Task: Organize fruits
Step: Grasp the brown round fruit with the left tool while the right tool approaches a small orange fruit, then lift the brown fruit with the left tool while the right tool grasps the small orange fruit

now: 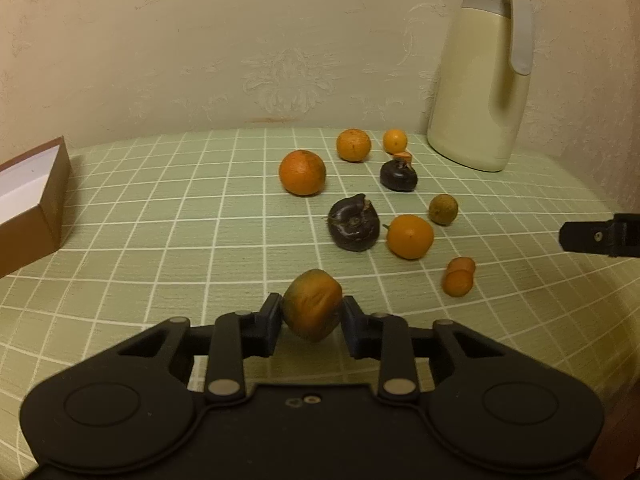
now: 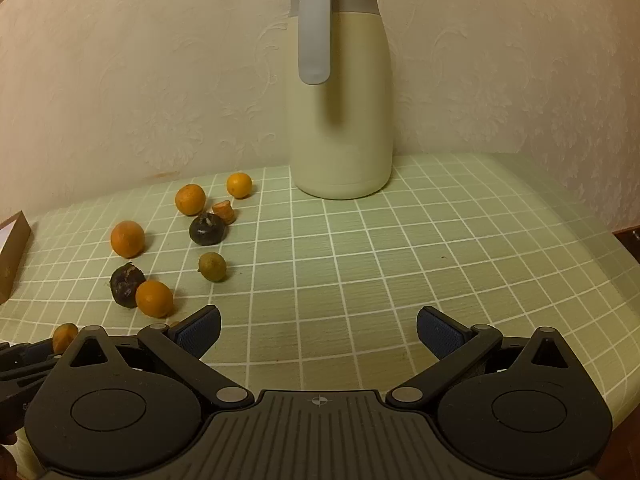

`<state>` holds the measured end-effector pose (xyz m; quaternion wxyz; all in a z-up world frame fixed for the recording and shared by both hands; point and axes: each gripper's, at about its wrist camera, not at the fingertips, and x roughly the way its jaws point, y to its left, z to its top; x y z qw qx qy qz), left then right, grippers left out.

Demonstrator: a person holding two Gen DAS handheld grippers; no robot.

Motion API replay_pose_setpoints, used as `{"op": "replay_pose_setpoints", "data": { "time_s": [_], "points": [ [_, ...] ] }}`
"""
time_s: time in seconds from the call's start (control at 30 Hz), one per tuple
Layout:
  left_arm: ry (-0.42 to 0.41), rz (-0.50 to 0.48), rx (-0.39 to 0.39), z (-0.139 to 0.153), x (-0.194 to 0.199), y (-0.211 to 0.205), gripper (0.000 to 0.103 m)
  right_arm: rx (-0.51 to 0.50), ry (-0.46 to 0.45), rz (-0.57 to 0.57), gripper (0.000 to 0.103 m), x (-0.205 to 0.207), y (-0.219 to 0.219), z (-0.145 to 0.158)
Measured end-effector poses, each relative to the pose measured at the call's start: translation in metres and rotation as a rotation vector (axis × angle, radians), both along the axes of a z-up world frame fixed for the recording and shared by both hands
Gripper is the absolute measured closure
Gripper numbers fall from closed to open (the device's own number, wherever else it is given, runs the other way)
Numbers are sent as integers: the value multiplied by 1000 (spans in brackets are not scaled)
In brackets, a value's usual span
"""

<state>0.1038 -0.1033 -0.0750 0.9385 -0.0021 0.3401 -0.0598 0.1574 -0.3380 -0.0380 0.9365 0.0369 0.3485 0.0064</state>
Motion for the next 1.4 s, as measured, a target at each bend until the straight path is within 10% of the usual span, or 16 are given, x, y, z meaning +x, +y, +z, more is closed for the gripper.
{"op": "replay_pose_setpoints", "data": {
  "time_s": [0.87,0.93,1.27,1.4],
  "points": [
    [-37,176,6,44,-47,122,81,-52,29,203,1,12,78,-16],
    [-36,190,3,44,-49,128,81,-54,48,213,32,17,84,-20],
    [-34,272,-16,45,-59,168,81,-50,106,207,39,29,90,-31],
    [-34,291,-21,45,-61,177,81,-65,148,206,74,32,96,-36]
  ]
}}
